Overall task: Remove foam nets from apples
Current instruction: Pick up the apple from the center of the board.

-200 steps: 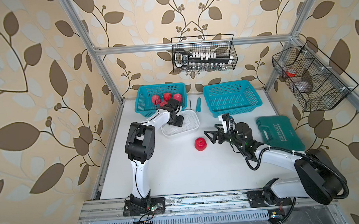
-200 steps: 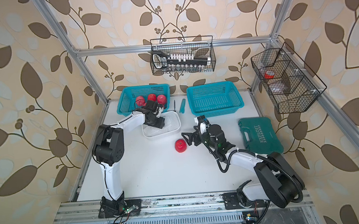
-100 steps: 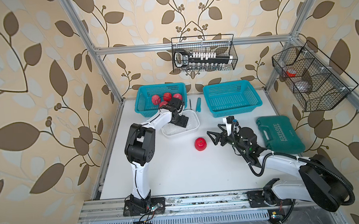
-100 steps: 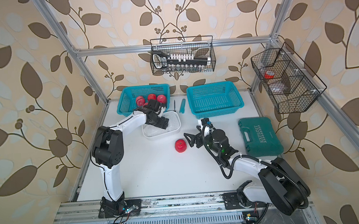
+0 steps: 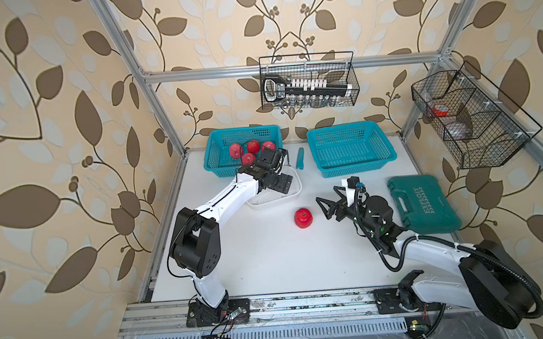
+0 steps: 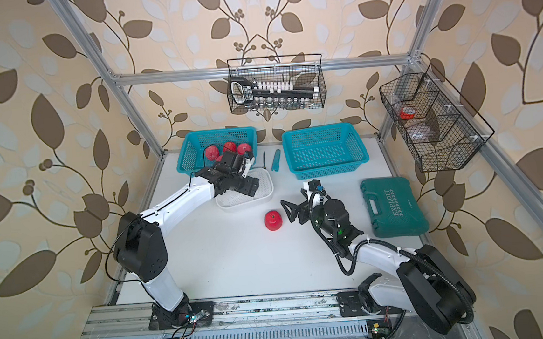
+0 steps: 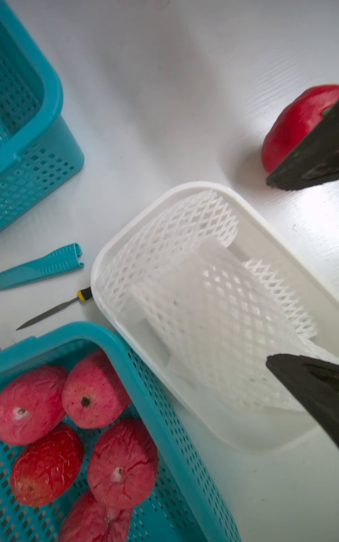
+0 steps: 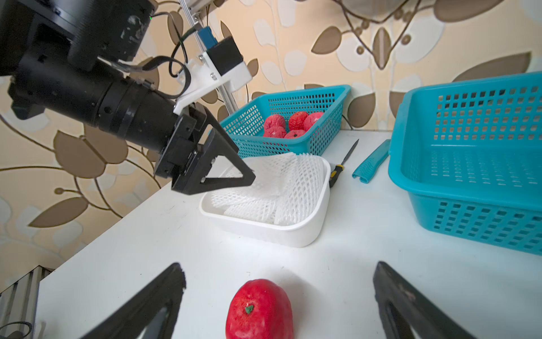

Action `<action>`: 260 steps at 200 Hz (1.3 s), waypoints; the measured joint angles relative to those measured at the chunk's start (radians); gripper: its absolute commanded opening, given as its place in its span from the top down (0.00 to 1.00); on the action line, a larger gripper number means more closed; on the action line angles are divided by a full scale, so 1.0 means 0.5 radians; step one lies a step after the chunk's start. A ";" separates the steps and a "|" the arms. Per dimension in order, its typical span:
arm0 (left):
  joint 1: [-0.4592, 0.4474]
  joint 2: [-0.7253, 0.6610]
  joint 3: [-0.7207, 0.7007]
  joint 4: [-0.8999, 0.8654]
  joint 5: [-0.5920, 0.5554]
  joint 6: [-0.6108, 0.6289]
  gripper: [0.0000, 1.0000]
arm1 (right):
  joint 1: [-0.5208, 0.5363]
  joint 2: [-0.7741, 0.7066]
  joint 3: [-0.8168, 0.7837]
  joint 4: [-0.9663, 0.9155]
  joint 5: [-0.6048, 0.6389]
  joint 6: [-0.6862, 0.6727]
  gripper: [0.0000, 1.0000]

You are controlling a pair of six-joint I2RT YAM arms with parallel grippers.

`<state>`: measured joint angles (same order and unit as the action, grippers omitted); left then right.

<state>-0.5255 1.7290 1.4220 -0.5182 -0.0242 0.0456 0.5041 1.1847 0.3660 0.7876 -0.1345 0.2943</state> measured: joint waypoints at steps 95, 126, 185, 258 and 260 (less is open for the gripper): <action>-0.418 -0.040 -0.301 0.211 0.260 -0.050 0.11 | 0.031 -0.346 -0.358 -0.007 0.038 -0.166 0.00; -0.469 0.069 -0.337 0.269 0.274 -0.093 0.11 | 0.040 -0.207 -0.301 0.021 0.028 -0.194 0.00; -0.483 0.261 -0.401 0.284 0.206 -0.113 0.23 | 0.058 -0.199 -0.299 0.044 0.025 -0.203 0.00; -0.483 0.274 -0.410 0.291 0.183 -0.117 0.45 | 0.063 -0.222 -0.299 0.065 -0.002 -0.221 0.00; -0.483 0.272 -0.410 0.286 0.181 -0.116 0.45 | 0.064 -0.222 -0.299 0.069 -0.008 -0.226 0.00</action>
<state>-0.7670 1.8652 1.2171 -0.3752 0.0662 -0.0124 0.5362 1.0737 0.2165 0.8223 -0.1387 0.1814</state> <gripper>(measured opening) 0.660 0.996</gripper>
